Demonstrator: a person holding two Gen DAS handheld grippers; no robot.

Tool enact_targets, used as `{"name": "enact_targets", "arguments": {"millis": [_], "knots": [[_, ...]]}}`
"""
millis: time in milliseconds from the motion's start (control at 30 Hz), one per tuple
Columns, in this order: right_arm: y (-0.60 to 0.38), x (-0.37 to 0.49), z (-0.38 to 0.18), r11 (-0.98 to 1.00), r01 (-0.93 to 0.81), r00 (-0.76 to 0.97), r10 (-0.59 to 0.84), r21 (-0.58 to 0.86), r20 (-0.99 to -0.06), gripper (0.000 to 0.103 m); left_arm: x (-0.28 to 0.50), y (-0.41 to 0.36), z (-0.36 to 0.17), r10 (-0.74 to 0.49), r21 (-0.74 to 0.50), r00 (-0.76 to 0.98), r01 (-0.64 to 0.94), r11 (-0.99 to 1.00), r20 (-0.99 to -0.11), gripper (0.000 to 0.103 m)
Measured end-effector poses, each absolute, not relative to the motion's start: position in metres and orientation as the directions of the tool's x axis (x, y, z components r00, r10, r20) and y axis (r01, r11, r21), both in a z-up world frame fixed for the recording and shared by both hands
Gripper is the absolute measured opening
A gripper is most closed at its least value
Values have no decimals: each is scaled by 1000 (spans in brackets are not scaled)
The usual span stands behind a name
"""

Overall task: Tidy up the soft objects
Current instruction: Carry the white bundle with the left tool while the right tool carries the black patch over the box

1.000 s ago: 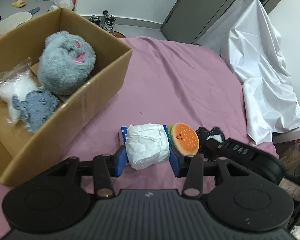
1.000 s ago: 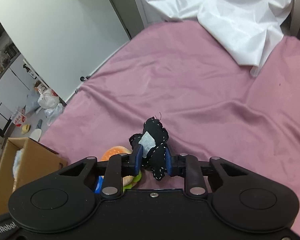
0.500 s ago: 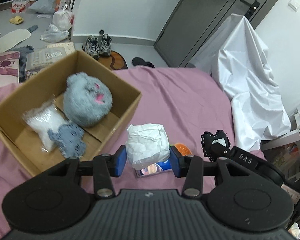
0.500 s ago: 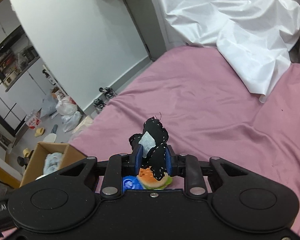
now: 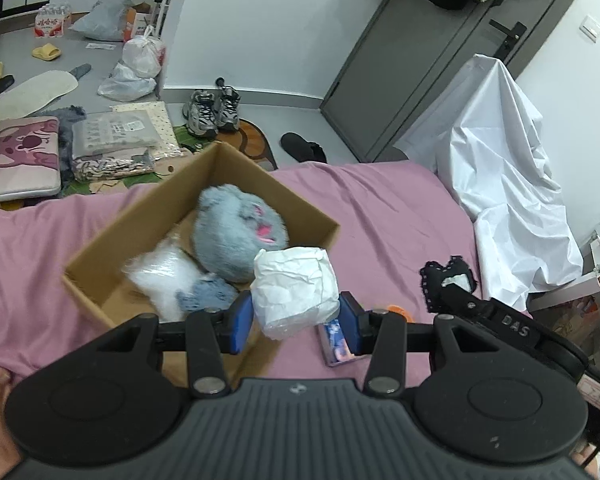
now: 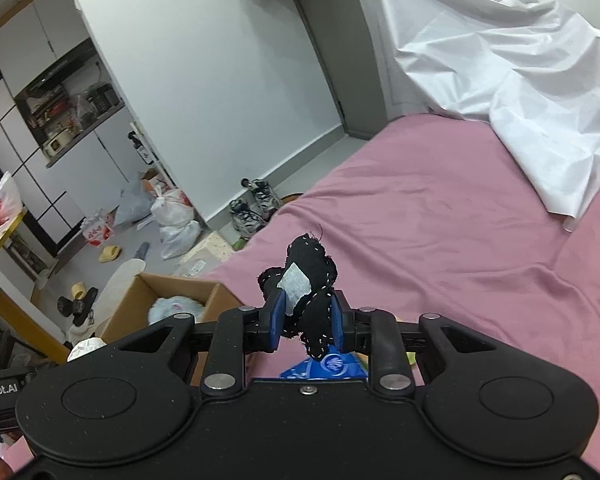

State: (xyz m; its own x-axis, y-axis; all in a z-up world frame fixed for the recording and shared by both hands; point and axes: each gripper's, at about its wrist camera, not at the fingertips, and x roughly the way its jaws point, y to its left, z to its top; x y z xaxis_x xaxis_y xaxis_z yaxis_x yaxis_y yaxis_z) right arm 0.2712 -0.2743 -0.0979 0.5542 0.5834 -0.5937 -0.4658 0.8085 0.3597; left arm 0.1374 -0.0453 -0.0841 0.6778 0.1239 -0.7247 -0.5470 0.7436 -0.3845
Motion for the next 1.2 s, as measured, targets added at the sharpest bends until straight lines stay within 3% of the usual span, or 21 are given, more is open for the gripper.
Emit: {"name": "enact_targets", "arguments": {"millis": [633,1200], "knots": [[-242,237,-87,749,-544,505,652,378,-566,24,101,12,-67,175,-390,681,-590,707,-711,45],[-191,217,-99,694,-610,401,686,381,-608,24,106,39,-106,150,-379,612,-644,664,-777,45]]}}
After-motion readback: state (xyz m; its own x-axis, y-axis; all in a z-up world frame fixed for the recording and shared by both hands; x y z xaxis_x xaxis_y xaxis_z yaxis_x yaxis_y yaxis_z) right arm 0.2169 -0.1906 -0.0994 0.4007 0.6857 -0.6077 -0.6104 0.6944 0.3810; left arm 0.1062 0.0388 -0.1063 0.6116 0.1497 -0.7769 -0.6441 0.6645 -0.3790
